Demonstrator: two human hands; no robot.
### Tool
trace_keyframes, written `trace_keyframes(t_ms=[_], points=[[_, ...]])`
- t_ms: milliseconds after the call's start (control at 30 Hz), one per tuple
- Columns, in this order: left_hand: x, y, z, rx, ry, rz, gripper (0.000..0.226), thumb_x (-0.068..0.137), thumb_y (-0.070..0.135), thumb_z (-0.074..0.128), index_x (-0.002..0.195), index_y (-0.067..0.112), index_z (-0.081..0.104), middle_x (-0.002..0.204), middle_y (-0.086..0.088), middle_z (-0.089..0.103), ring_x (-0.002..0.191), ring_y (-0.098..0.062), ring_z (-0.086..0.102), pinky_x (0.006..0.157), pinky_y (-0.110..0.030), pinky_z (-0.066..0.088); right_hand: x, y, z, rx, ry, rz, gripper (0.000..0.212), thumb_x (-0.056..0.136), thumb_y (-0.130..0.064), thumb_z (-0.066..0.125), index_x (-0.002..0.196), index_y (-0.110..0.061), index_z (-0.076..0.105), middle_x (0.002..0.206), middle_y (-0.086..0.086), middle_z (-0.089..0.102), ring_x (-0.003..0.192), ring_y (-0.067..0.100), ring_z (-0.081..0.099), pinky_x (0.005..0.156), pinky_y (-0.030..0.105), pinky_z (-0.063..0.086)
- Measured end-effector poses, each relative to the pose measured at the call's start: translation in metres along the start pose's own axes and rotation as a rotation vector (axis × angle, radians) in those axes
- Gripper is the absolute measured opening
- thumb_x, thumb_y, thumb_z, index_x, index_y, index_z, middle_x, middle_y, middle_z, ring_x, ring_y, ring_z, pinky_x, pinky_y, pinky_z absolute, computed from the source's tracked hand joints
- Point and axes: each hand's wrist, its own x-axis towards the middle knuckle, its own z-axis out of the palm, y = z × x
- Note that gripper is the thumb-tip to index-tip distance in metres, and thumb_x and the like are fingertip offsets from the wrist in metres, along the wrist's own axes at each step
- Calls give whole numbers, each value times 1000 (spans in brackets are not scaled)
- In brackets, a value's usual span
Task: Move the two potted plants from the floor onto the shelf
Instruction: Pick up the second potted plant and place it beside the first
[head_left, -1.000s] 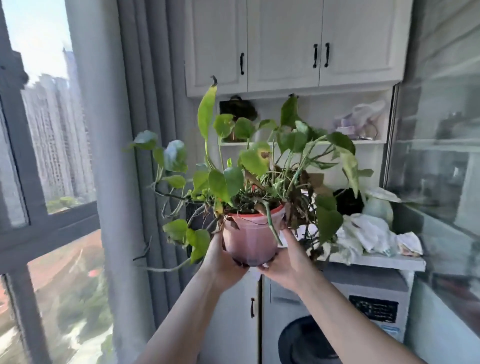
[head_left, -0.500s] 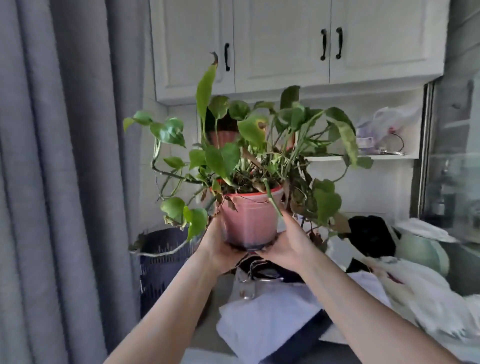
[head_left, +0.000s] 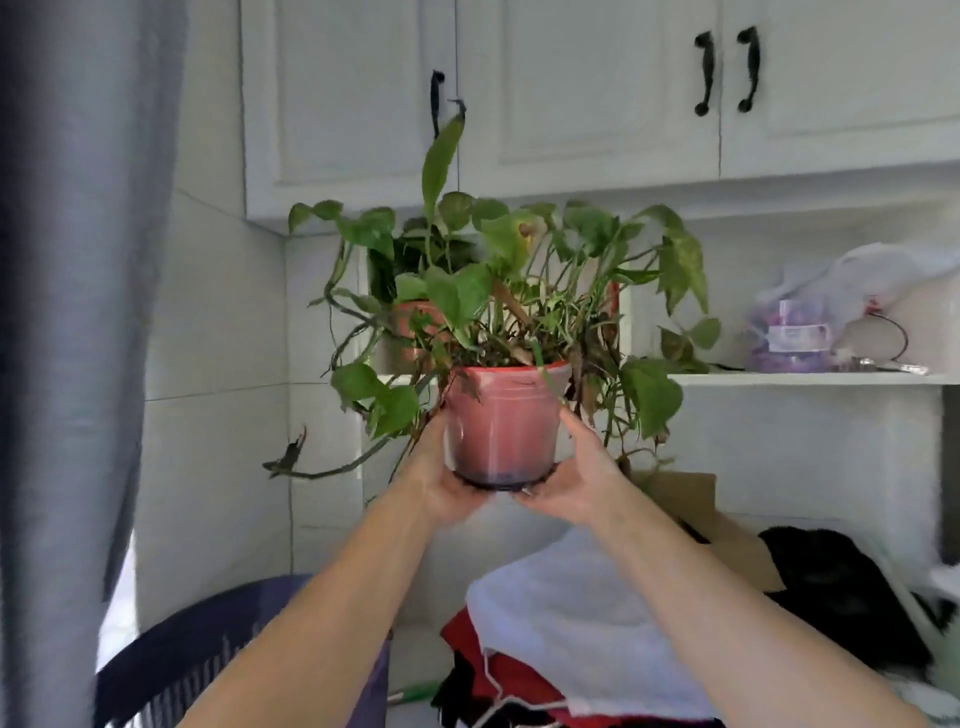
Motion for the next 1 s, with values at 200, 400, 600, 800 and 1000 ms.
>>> trace_keyframes(t_ms=[200, 400, 600, 800, 1000], points=[[79, 60, -3, 58, -57, 22, 73, 47, 53, 76, 91, -3, 64, 74, -21, 76, 62, -33, 74, 47, -37, 59, 78, -43, 23, 4, -26, -76, 57, 65, -49, 75, 91, -1, 61, 68, 24, 74, 61, 37, 73, 51, 41, 59], [156, 114, -14, 110, -25, -8, 62, 70, 62, 68, 94, 5, 67, 69, -18, 76, 89, -31, 68, 73, -39, 58, 151, -79, 40, 27, 25, -90, 55, 75, -52, 71, 97, -3, 63, 71, 22, 74, 63, 37, 73, 52, 42, 58], [215, 143, -20, 119, -47, -13, 64, 71, 67, 64, 89, 6, 69, 70, -18, 76, 84, -32, 67, 50, -37, 59, 209, -105, 40, -3, 17, -138, 59, 78, -59, 64, 93, -2, 65, 76, 22, 76, 75, 34, 71, 57, 40, 57], [256, 146, -24, 94, -82, 3, 62, 72, 65, 64, 80, 5, 73, 73, -19, 76, 60, -36, 74, 48, -41, 58, 244, -124, 30, -36, 110, -143, 59, 77, -60, 65, 98, -5, 64, 81, 20, 76, 89, 33, 66, 66, 42, 57], [275, 153, -23, 160, -117, 45, 70, 74, 73, 55, 52, 11, 78, 67, -13, 76, 55, -32, 73, 48, -39, 59, 265, -142, 30, -212, 72, -186, 70, 81, -72, 50, 103, -9, 72, 92, 16, 78, 85, 31, 75, 73, 40, 61]])
